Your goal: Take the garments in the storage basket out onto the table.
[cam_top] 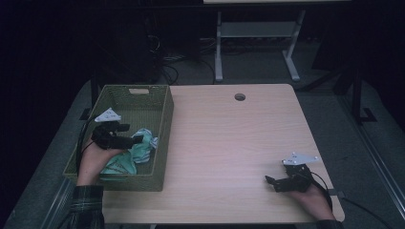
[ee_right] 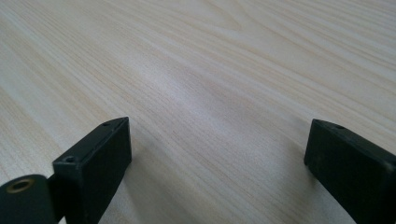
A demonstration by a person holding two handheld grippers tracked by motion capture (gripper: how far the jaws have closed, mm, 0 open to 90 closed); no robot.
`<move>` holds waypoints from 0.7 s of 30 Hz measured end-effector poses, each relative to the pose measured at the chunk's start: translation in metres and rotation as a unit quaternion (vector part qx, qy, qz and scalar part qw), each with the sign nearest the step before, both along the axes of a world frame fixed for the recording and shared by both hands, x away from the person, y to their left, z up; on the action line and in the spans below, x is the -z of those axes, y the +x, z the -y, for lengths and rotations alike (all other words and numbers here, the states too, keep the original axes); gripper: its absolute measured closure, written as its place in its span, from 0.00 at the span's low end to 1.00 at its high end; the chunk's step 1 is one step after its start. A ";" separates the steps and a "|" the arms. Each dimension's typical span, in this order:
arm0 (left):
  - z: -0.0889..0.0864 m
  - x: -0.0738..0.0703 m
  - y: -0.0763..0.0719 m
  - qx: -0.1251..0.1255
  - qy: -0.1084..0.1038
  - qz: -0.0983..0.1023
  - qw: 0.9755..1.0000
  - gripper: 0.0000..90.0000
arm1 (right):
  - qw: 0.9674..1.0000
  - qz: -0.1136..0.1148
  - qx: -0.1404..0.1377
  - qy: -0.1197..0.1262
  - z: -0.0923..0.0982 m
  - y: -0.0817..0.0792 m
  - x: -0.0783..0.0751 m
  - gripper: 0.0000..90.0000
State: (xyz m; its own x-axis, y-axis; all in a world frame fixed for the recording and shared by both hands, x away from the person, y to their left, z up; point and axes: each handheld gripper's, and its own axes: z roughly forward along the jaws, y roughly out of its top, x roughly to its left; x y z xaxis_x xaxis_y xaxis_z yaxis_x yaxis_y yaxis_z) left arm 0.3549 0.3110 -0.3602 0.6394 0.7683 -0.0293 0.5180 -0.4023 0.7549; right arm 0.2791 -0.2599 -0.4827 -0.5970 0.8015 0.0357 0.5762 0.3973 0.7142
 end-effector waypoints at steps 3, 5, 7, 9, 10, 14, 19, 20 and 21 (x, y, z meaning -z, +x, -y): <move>-0.003 0.002 0.001 -0.001 0.002 -0.001 1.000 0.25 | 1.000 0.000 0.000 0.000 0.000 0.000 0.000 0.08; -0.004 0.006 0.002 -0.006 0.000 -0.002 1.000 0.25 | 1.000 0.000 0.000 0.000 0.000 0.000 0.000 0.08; -0.005 0.008 0.003 -0.007 0.002 -0.004 1.000 0.25 | 1.000 0.000 0.000 0.000 0.000 0.000 0.000 0.08; -0.005 0.011 0.004 -0.012 0.002 -0.009 1.000 0.25 | 1.000 0.000 0.000 0.000 0.000 0.000 0.000 0.08; -0.005 0.011 0.004 -0.012 0.002 -0.009 1.000 0.25 | 1.000 0.000 0.000 0.000 0.000 0.000 0.000 0.08; -0.007 0.019 0.007 -0.016 0.021 -0.018 0.999 0.25 | 1.000 0.000 0.000 0.000 0.000 0.000 0.000 0.08; -0.008 0.024 0.008 -0.025 0.027 -0.026 0.999 0.25 | 1.000 0.000 0.000 0.000 0.000 0.000 0.000 0.08; -0.008 0.024 0.008 -0.025 0.027 -0.026 0.999 0.25 | 1.000 0.000 0.000 0.000 0.000 0.000 0.000 0.08; -0.009 0.026 0.008 -0.025 0.028 -0.029 0.999 0.25 | 1.000 0.000 0.000 0.000 0.000 0.000 0.000 0.08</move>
